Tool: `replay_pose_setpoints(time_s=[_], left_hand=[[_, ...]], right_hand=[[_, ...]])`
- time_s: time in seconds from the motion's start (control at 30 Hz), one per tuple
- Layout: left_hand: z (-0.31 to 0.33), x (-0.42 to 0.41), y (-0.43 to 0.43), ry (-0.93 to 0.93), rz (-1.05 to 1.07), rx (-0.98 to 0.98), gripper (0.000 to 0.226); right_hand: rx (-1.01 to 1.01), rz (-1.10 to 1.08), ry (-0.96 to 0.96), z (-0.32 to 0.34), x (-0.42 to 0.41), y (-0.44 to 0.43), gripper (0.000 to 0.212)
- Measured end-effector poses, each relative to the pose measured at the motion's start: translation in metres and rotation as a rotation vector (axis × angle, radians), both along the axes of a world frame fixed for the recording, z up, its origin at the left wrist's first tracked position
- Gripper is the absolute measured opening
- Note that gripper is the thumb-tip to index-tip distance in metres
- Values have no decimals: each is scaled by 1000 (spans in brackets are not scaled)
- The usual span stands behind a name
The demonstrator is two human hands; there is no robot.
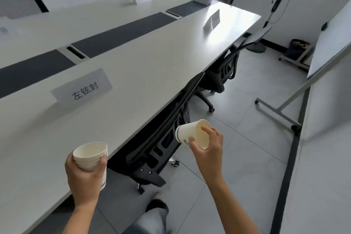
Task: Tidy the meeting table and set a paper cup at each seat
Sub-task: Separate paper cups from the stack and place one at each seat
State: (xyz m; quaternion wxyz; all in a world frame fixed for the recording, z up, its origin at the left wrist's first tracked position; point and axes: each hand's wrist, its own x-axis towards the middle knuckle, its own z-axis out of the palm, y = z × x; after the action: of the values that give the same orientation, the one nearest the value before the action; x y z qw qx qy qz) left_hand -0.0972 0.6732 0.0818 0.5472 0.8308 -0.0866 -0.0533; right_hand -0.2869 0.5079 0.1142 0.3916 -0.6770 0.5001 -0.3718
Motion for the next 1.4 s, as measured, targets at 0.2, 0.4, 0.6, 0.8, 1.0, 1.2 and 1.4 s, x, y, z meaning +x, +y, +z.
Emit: replay_pose_setpoints(time_s=[0.2, 0.4, 0.6, 0.8, 1.0, 1.2, 1.4], left_hand=[[-4, 31, -44, 39, 81, -81, 103], [-2, 66, -86, 48, 104, -144, 103], [-8, 81, -97, 42, 50, -122, 96], [-14, 89, -90, 41, 70, -93, 94], [-14, 96, -82, 28, 131, -78, 93], [-7, 98, -95, -26, 52, -21, 91], [26, 88, -145, -363, -243, 148, 78]], right_hand=[[-164, 42, -16, 20, 52, -52, 50], [-242, 230, 88, 29, 115, -95, 56], [-180, 558, 418, -1, 185, -116, 67], [-170, 767, 558, -35, 244, -125, 69], [-168, 828, 610, -51, 265, -130, 69], [-181, 827, 584, -26, 258, -127, 65], [-47, 809, 232, 24, 200, -128, 29]])
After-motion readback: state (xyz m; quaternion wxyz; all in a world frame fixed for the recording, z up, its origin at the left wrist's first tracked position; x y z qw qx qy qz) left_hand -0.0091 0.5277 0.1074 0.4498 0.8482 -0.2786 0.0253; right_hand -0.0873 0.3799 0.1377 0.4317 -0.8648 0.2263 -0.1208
